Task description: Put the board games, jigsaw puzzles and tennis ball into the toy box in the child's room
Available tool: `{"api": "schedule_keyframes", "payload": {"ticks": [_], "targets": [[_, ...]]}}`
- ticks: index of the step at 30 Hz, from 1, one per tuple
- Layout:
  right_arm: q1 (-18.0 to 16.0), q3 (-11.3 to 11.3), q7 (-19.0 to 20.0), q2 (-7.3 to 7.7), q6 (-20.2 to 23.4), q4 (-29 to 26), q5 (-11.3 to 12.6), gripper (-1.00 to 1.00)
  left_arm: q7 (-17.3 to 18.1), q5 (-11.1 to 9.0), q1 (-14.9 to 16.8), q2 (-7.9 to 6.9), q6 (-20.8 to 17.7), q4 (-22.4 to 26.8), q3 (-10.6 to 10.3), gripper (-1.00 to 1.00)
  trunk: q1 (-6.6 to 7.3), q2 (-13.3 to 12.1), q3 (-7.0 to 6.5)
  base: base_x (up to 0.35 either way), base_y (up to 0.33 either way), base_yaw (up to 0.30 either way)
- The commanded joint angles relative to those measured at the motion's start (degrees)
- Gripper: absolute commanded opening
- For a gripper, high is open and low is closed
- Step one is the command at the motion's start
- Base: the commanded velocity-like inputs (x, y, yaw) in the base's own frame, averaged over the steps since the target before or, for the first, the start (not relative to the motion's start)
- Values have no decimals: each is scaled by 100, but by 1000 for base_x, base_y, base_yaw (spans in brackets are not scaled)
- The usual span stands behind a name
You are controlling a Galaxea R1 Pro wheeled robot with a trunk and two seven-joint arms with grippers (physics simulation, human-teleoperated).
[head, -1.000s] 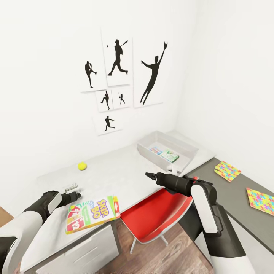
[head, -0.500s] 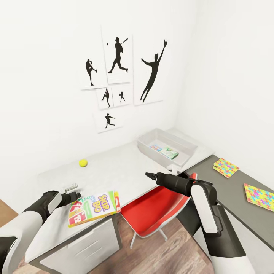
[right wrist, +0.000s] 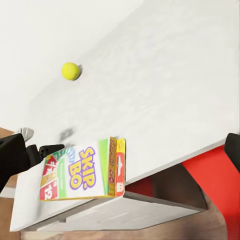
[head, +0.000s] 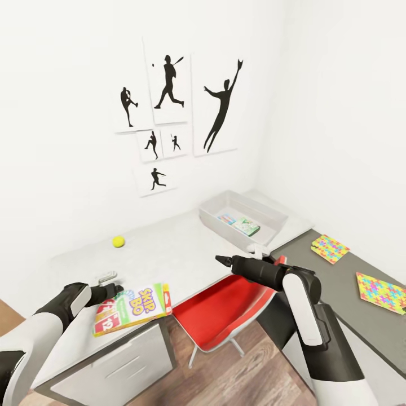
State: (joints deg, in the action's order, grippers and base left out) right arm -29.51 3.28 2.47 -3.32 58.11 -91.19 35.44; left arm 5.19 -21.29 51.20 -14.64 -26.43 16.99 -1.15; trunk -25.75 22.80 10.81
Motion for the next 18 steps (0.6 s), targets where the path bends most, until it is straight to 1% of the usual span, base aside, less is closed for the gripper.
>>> {"api": "schedule_keyframes", "payload": {"ticks": [1,18], "targets": [[-5,-5,26,-2,25,-4,-29,100,16,-16,4,-3,-28,6,-13,100,-3,12,12,0,-81,0],[-4,-3,28,-7,25,-2,-29,100,44,-11,4,-3,-29,6,-17,100,-3,12,12,0,-11,0]]}}
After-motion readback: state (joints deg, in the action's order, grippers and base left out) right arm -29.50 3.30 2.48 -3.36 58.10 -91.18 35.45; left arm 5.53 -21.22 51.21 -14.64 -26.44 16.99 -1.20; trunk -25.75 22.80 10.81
